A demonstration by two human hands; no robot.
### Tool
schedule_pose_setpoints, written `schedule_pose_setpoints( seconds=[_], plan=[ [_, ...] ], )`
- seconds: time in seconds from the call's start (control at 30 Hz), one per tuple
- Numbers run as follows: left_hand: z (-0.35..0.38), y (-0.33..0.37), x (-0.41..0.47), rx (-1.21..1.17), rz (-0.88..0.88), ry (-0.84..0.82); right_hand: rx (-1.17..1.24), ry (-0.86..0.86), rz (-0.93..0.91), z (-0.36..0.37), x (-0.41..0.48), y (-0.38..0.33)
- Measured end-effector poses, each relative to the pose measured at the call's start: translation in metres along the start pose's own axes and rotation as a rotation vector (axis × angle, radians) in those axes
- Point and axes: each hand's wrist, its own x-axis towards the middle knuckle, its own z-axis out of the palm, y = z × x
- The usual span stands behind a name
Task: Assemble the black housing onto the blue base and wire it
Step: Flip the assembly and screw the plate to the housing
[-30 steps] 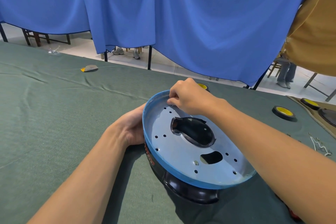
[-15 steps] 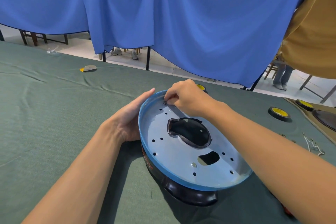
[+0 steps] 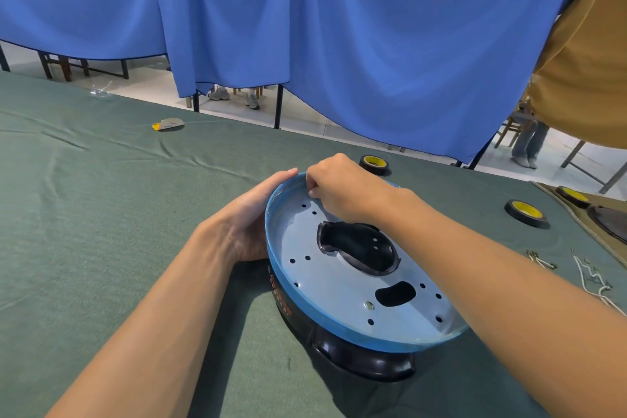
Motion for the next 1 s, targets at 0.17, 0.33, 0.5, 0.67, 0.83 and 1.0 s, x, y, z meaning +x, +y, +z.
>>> schedule_pose_setpoints(
  seconds=[0.17,0.33,0.5,0.67,0.83,1.0],
  plan=[
    [-0.001,0.000,0.000,0.002,0.002,-0.008,-0.028,-0.020,0.047,0.002,-0.001,-0.004],
    [-0.001,-0.001,0.000,0.002,0.007,-0.014,0.064,-0.014,0.065,-0.004,-0.004,-0.004],
    [-0.002,-0.001,0.001,-0.007,0.005,-0.003,0.080,-0.003,-0.003,-0.013,-0.011,-0.002],
    [-0.002,-0.001,0.000,0.004,-0.002,0.006,0.006,-0.004,0.014,-0.005,-0.006,-0.003],
    [0.000,-0.001,0.000,0.010,-0.013,0.013,-0.023,0.022,0.011,0.006,-0.009,-0.006],
    [0.001,0.000,0.000,0.008,-0.025,0.013,-0.050,0.027,0.006,0.005,-0.012,-0.014]
  ],
)
